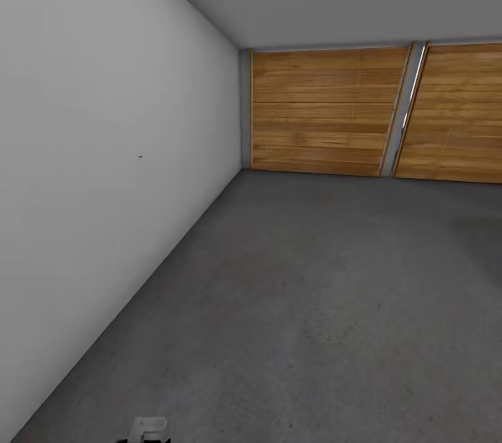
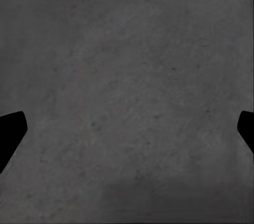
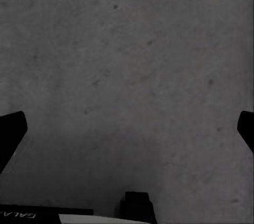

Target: Move the two storage containers from the living room to the garage. In the garage, place one container on the floor and stack the other container on top of it (either order is fine).

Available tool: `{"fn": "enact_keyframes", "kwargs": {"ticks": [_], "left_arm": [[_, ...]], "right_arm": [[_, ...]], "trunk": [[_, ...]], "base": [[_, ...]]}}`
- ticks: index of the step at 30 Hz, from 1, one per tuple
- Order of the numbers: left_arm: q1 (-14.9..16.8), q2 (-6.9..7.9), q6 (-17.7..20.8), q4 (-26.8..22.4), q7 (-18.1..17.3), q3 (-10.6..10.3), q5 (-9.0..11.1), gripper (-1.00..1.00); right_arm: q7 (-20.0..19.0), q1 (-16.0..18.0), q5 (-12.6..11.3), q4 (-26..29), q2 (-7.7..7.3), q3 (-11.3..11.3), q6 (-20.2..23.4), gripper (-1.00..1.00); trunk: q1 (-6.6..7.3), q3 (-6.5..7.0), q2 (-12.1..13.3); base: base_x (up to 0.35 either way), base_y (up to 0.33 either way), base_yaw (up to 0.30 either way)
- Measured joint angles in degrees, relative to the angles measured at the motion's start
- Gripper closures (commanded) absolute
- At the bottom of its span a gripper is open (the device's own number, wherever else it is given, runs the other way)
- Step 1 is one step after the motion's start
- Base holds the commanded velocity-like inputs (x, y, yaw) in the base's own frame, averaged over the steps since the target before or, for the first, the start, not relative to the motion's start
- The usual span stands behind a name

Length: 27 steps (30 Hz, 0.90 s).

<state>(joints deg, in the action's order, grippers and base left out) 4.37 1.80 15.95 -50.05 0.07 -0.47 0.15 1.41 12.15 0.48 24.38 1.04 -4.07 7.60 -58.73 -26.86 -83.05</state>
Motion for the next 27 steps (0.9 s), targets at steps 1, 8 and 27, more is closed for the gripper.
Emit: {"fn": "enact_keyframes", "kwargs": {"ticks": [1, 8, 27], "left_arm": [[0.01, -0.03, 0.00, -2.74, 0.03, -0.05, -0.05, -1.00], [3.12, -0.36, 0.32, -11.83, 0.08, -0.07, -0.13, -1.00], [23.08, -0.42, 2.52, -15.61, 0.21, -0.10, -0.70, -1.00]], "right_arm": [[0.69, 0.12, 0.02, 4.35, 0.02, -1.23, 1.26, -1.00], [2.73, 4.62, -0.19, 23.03, 0.02, -3.93, 6.65, -1.00], [2.35, 25.50, -0.99, 29.19, 1.65, -4.47, 19.70, -1.00]], "trunk": [[0.00, 0.01, 0.00], [0.01, 0.02, 0.00], [0.03, 0.00, 0.00]], "base": [[0.000, 0.000, 0.000], [0.039, 0.000, 0.000], [0.285, 0.000, 0.000]]}}
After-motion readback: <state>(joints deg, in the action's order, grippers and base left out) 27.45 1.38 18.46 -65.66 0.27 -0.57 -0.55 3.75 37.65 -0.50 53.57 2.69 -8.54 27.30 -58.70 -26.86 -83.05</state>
